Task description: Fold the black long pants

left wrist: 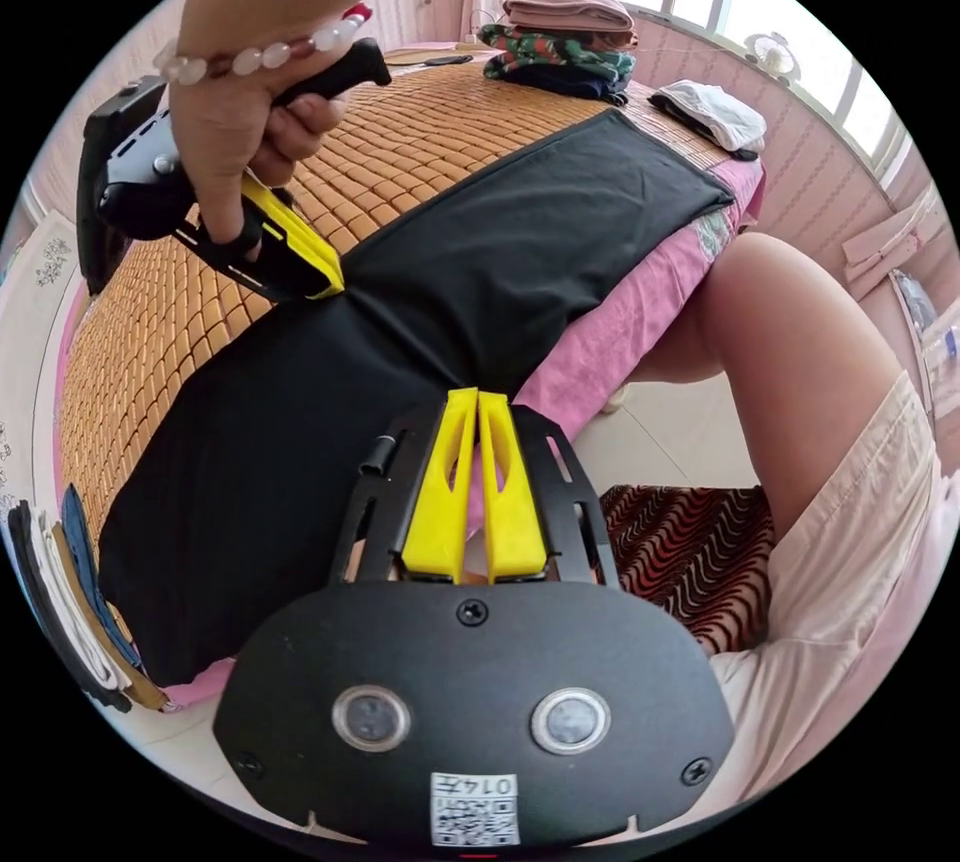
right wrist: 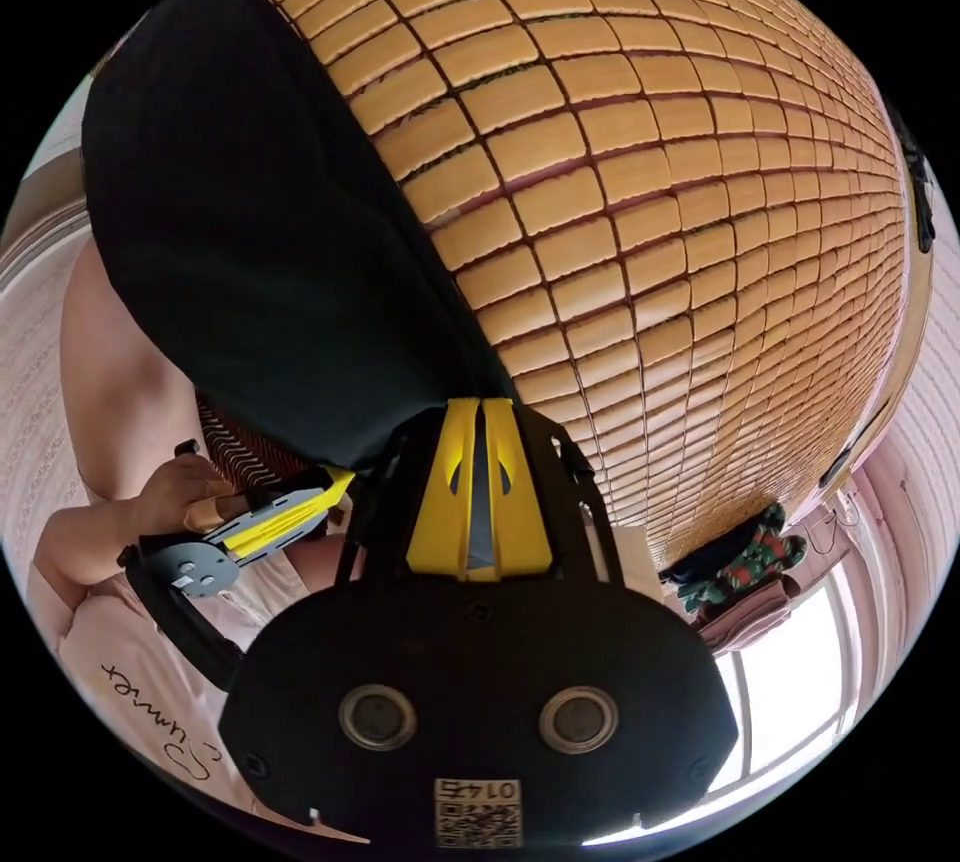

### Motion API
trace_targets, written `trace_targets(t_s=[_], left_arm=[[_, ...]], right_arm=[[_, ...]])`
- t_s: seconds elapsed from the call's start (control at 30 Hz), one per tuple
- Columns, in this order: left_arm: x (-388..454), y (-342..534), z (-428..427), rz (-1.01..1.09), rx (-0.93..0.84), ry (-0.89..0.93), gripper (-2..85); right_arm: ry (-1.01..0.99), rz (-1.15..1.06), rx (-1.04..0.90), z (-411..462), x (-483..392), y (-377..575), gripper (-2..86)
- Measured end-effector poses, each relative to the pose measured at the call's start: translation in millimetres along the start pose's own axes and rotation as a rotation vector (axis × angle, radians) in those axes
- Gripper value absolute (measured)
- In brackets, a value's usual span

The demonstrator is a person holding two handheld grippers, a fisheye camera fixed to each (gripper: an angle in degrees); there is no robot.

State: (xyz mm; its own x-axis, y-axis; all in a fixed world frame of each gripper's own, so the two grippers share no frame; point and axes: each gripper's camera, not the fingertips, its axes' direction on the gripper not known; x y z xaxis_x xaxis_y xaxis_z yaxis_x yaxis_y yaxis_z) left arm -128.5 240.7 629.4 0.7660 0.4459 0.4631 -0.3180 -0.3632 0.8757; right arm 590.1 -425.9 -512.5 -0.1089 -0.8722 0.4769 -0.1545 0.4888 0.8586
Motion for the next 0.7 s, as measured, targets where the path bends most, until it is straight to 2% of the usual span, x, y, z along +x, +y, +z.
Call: trace_targets(t_s=[0.13,0.2,0.3,0.37,0.4,0.47,0.53,0.6,0.67,0.7], left_arm=[[15,-7,5,0.020,-0.038,-0.055,-1.0],[8,-11,-1,-0.052,-0.053,-0.006,-1.0],[2,0,-29,-0.118,0.007,0.087,-0.9],[9,13,-51,-0.115,0.095,0.059,-0.9],[14,19,-57,-0.113,0.109,0.042,-0.8],[19,23,-61,-0.128,0.115,0.018,-0.6],[23,25,-60,-0.155,0.130,0.011,0.0],[27,23,-53,-0.184,0.130,0.014,3.5],[33,17,-46,-0.180,0.118,0.028,5.0],[38,11,-42,-0.168,0.114,0.028,5.3]], right_arm=[[-0.021,0.036,0.106,11,15,54,-0.7],[0.011,0.053,0.226,17,16,91,-0.7],[0.010,0.141,0.538,35,22,175,-0.7],[-0.184,0.342,0.849,54,50,276,-0.4],[-0.266,0.397,0.921,63,60,305,-0.1],[-0.598,0.515,1.156,113,95,421,1.8],[-0.713,0.571,1.276,159,110,503,5.1],[-0.729,0.766,1.294,209,121,580,8.2],[-0.680,1.043,1.235,269,125,667,10.6],[-0.666,1.105,1.218,283,125,685,10.8]])
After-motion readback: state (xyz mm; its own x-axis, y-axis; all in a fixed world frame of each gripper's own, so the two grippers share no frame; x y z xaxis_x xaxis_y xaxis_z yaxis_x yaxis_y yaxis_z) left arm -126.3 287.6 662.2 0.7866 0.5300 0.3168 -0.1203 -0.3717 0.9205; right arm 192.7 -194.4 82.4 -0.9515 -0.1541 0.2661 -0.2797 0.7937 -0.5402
